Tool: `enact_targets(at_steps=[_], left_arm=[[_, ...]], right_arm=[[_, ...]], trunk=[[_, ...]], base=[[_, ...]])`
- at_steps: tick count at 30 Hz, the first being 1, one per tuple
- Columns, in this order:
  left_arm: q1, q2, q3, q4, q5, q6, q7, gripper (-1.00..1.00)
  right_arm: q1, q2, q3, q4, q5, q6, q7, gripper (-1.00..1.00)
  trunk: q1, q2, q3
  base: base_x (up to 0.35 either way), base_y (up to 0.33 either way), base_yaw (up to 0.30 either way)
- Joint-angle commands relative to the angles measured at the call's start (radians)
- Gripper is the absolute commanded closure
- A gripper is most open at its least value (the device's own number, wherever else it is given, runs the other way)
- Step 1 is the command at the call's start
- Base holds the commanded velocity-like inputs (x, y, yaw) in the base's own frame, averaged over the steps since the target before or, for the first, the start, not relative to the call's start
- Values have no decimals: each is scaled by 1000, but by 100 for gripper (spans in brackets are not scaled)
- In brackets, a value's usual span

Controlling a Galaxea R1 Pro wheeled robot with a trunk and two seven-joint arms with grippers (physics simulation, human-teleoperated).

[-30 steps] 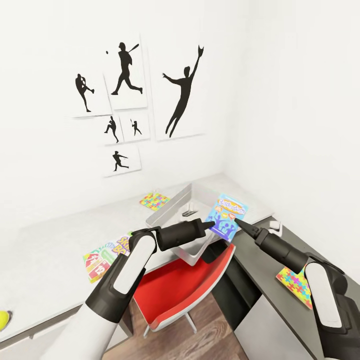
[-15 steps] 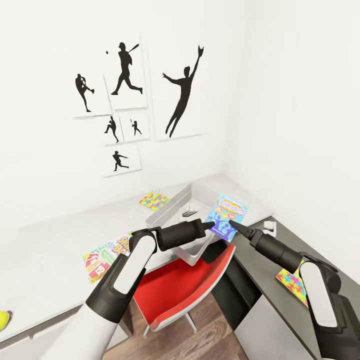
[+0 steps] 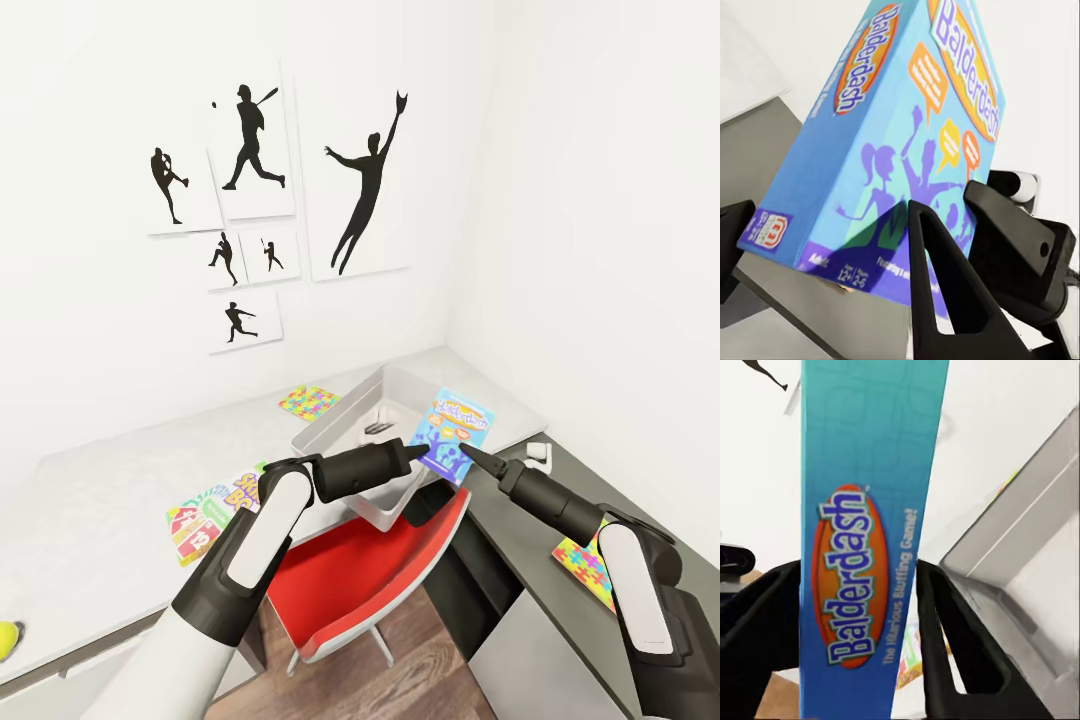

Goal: Put all the toys in the child's room - the three board games (two on the bed and one on the table), the two jigsaw puzzles on the table, and the tennis ball on the table - inside the toy box on the table in the child's room.

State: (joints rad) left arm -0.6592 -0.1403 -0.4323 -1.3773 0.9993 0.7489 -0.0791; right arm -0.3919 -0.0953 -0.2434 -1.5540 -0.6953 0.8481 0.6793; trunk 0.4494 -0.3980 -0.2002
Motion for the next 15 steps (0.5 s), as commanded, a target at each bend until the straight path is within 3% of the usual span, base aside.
enact_targets(at_steps=[1,15], left_arm=[[-1,-1,1,1,-11,4,-4,100],[0,-1,0,1,-11,4,-4,100]], right_arm=[[-1,0,0,-1,-21,18,5,100],[-2,-1,-2,-2,-21,21,5,100]], trunk=[[1,-2,-2],[1,-2,-2]], base=[[0,0,0],[0,0,0]])
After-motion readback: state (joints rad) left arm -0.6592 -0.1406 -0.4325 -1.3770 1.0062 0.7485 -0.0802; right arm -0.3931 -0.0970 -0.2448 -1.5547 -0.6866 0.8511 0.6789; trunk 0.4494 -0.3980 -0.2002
